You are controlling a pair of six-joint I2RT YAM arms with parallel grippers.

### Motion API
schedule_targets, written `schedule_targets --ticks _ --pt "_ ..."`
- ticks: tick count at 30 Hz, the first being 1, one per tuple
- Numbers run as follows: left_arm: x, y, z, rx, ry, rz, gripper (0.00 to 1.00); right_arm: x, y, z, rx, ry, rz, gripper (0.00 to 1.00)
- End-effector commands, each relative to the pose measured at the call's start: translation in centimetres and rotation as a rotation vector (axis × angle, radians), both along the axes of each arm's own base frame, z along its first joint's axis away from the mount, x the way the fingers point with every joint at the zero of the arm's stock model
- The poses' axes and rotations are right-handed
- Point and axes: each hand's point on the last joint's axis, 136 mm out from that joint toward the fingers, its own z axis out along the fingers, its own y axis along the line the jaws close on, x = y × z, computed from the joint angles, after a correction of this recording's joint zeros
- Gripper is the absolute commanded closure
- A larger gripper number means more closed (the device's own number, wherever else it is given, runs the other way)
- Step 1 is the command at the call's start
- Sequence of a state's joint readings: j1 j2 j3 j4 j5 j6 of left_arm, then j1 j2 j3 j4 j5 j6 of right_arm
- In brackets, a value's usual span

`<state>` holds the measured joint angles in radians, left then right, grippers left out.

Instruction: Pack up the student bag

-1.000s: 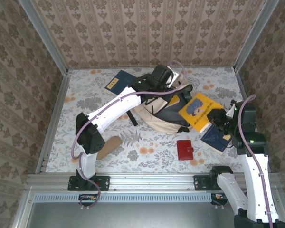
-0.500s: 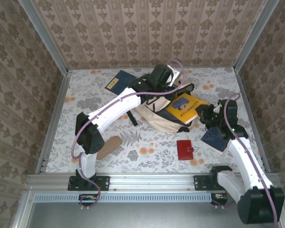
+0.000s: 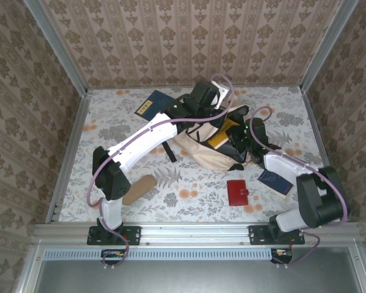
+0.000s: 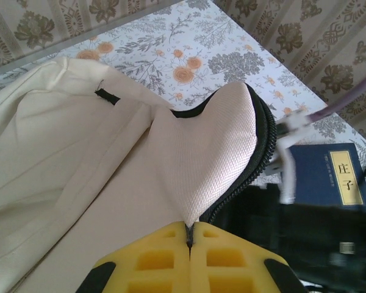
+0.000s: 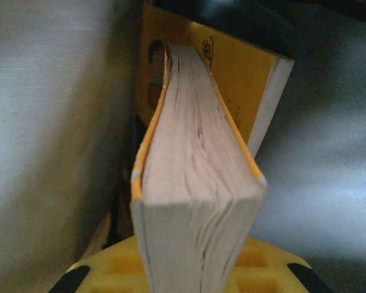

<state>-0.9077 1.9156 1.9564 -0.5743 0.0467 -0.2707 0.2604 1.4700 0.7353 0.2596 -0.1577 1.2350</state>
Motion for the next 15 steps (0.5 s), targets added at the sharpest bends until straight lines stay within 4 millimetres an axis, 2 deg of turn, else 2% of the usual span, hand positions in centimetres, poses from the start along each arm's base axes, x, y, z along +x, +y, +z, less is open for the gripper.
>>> schedule_targets --ticks 1,11,13,15 --pt "-0.2 0.6 5.1 -0.118 -0.062 0.013 1.00 3.8 -0.3 2.3 0.000 -0.148 -0.109 0.91" --pt "-0.8 0.8 5.1 -0.137 -0.029 -0.019 1.00 8.6 2.1 -2.2 0.047 -0.080 -0.134 0.87" --pt "-0.8 0.9 5.2 -0.143 -0.025 -0.017 1.00 9.4 2.7 -3.1 0.072 -0.066 -0.134 0.83" --pt "-0.7 1.1 5.2 -0.150 -0.019 -0.013 1.00 10.0 3.5 -3.1 0.098 -0.078 -0.101 0.73"
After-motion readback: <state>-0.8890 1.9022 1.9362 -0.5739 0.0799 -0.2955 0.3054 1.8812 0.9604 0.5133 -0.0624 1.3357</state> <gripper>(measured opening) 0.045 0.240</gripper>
